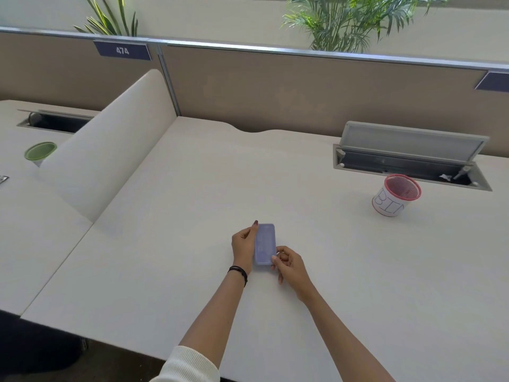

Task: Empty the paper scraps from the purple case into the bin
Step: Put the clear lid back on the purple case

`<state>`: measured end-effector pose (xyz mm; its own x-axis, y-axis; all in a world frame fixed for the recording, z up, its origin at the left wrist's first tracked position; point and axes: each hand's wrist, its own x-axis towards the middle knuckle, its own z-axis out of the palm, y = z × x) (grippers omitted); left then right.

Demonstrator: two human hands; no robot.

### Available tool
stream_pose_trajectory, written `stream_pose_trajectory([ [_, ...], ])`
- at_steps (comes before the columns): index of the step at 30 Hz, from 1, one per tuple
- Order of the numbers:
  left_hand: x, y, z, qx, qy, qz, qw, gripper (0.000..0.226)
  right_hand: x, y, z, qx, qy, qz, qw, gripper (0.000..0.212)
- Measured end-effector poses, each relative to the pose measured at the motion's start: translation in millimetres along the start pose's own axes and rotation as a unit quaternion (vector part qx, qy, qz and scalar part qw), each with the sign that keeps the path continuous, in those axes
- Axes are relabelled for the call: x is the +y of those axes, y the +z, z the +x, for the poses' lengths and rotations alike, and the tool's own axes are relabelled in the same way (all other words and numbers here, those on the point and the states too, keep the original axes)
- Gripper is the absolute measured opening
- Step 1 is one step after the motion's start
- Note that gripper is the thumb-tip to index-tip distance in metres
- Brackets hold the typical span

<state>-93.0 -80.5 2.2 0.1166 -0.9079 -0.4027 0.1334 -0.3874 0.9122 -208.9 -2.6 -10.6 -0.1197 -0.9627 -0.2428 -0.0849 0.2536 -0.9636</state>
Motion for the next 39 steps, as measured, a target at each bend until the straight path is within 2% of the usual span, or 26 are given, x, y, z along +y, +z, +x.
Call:
stream_pose_trajectory([
  [3,3.3,-1.1,-1.3,-0.015,0.0,0.006,1.0,0.03,0.4,-0.7,0.8,-0.001,-0.001,0.003,1.0,0.013],
  [6,5.1,-8.6,-2.8,-0.096,0.03,0.062,0.993,0.021,-0.4,-2.1,1.3,0.002,0.001,0.02,1.0,0.009],
  [8,4.6,-14.5,-1.7,-0.165,0.082,0.157,0.97,0.015,0.1,-3.3,1.7,0.011,0.003,0.034,0.999,0.009],
  [9,3.5,-17.0,-0.3,-0.176,0.11,0.223,0.953,0.021,0.7,-3.7,2.0,0.015,0.004,0.04,0.999,0.01],
  [11,1.7,-20.7,-0.2,-0.148,0.156,0.325,0.921,0.039,1.4,-4.3,2.6,0.022,0.009,0.047,0.999,0.012],
  [13,2.7,-23.9,-4.8,-0.143,0.166,0.341,0.914,0.047,1.6,-3.4,2.9,0.026,0.01,0.051,0.998,0.013],
  [15,1.4,-26.9,-8.9,-0.195,0.13,0.311,0.921,0.053,0.8,-3.0,2.5,0.027,0.007,0.056,0.998,0.014],
  [17,-1.7,-27.8,-14.5,-0.229,0.12,0.294,0.92,0.049,0.5,-3.6,2.0,0.027,0.006,0.06,0.998,0.014],
  [20,-3.9,-26.0,-22.1,-0.202,0.156,0.281,0.925,0.034,-0.1,-3.9,2.0,0.025,0.006,0.057,0.998,0.014],
  [24,-1.9,-25.7,-25.4,-0.174,0.203,0.295,0.917,0.031,-2.7,-2.6,0.1,0.011,0.009,0.072,0.997,0.013],
  [28,2.3,-32.3,-30.8,-0.134,0.268,0.348,0.888,0.019,-12.9,2.2,-2.5,-0.005,0.02,0.116,0.993,0.021],
  [30,3.5,-38.3,-34.1,-0.108,0.304,0.369,0.872,0.019,-22.1,5.1,-3.7,-0.009,0.04,0.176,0.984,0.033],
  [34,3.7,-56.0,-38.0,-0.071,0.386,0.418,0.819,0.02,-35.1,5.8,1.1,-0.012,0.079,0.245,0.966,0.052],
  [36,-0.2,-68.4,-37.3,-0.072,0.404,0.43,0.804,0.025,-36.5,7.8,2.5,-0.023,0.07,0.201,0.977,0.045],
  [39,-6.6,-89.2,-39.3,-0.075,0.405,0.425,0.806,0.031,-27.9,12.4,1.7,-0.071,0.024,0.086,0.993,0.029],
])
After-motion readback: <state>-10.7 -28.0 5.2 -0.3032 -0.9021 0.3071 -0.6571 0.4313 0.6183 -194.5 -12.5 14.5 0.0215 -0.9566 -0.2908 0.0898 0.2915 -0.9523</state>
